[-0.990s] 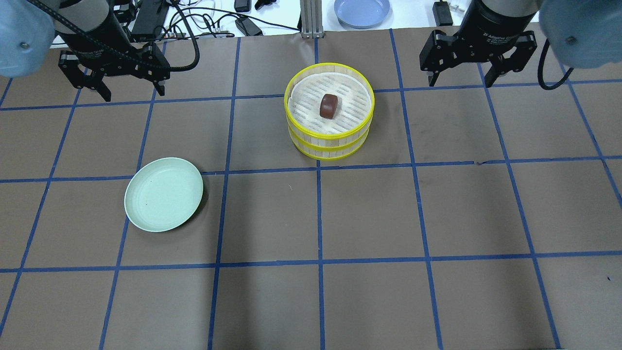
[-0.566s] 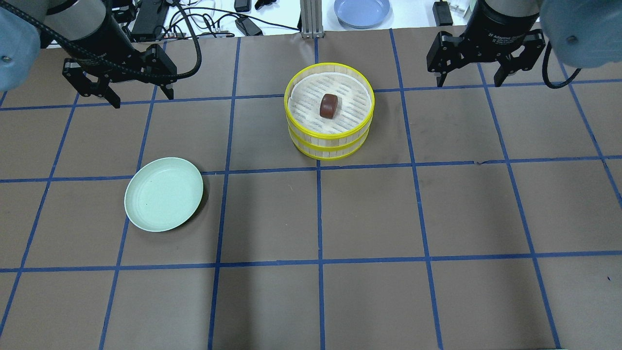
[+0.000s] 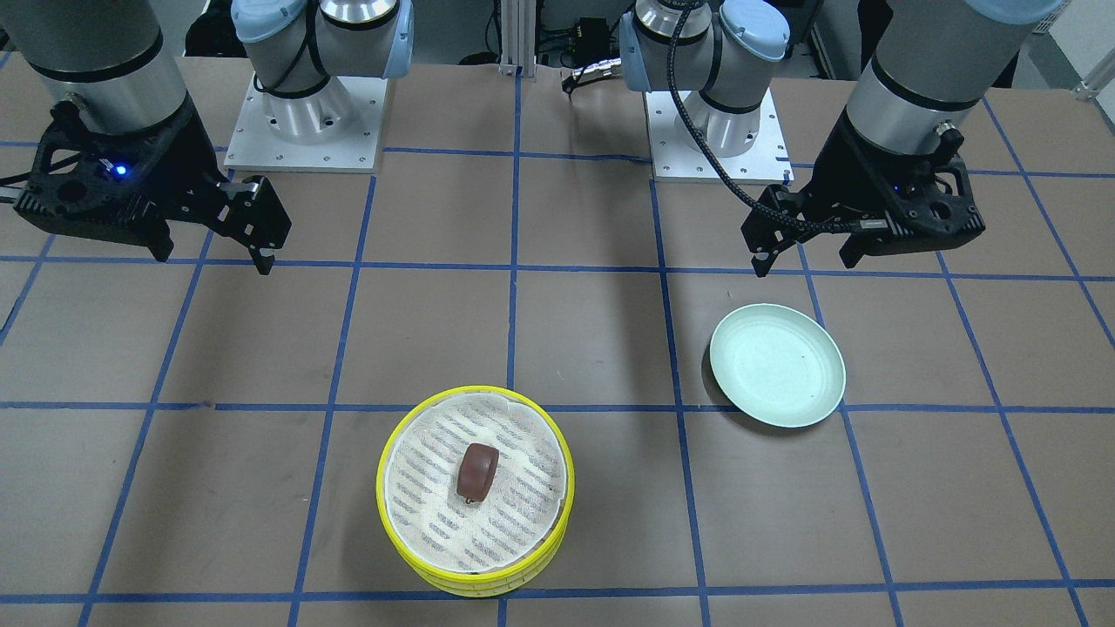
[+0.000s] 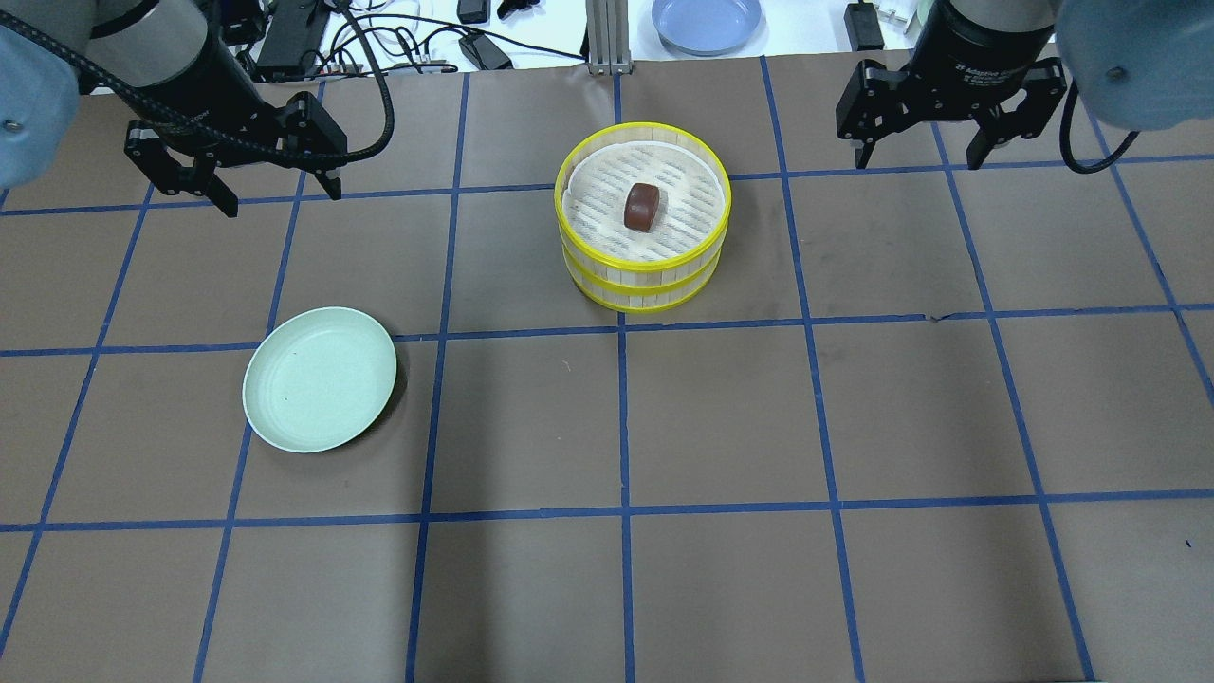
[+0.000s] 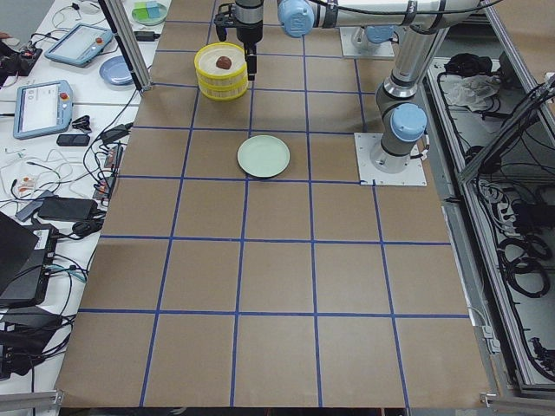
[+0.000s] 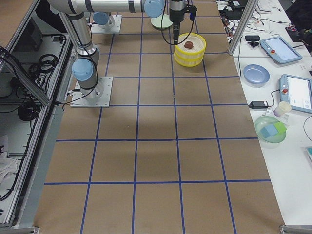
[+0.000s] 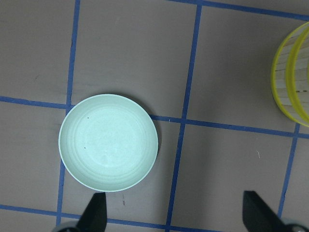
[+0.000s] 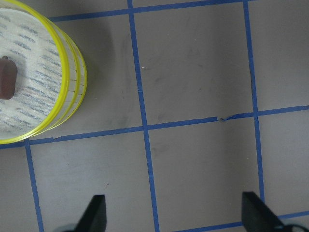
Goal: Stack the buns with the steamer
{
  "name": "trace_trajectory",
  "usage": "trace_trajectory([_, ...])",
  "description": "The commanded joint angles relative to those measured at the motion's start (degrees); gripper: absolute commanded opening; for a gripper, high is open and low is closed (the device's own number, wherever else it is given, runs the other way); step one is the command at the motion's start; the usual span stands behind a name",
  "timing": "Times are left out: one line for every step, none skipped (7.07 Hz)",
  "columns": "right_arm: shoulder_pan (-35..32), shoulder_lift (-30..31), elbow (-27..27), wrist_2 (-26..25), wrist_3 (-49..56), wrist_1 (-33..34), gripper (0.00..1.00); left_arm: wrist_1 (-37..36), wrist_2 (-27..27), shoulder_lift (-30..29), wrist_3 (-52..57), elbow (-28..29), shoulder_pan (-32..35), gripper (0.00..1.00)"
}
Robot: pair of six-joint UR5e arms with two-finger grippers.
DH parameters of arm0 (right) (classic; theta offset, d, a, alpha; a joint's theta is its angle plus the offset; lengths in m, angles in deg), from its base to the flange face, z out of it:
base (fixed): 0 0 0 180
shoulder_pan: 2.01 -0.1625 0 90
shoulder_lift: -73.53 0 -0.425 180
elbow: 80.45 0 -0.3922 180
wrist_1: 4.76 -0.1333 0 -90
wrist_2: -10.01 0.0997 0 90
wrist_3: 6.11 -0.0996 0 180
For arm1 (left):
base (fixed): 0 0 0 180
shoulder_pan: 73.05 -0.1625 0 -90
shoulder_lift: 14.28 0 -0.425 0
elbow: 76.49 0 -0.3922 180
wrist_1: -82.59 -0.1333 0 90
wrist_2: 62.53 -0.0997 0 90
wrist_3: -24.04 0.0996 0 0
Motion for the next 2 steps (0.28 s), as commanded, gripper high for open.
trace_trajectory([-0.08,0.07,0.02,0.0,-0.13,-0.07,1.0,-0.07,0.48,-0.03,0.02,-0.01,-0.16,1.0])
trace_trajectory([-0.08,0.33,0.02,-0.01,-0.13,-0.16,1.0,-0.07,0.48,-0.03,-0.07,-0.01,-0.24,1.0])
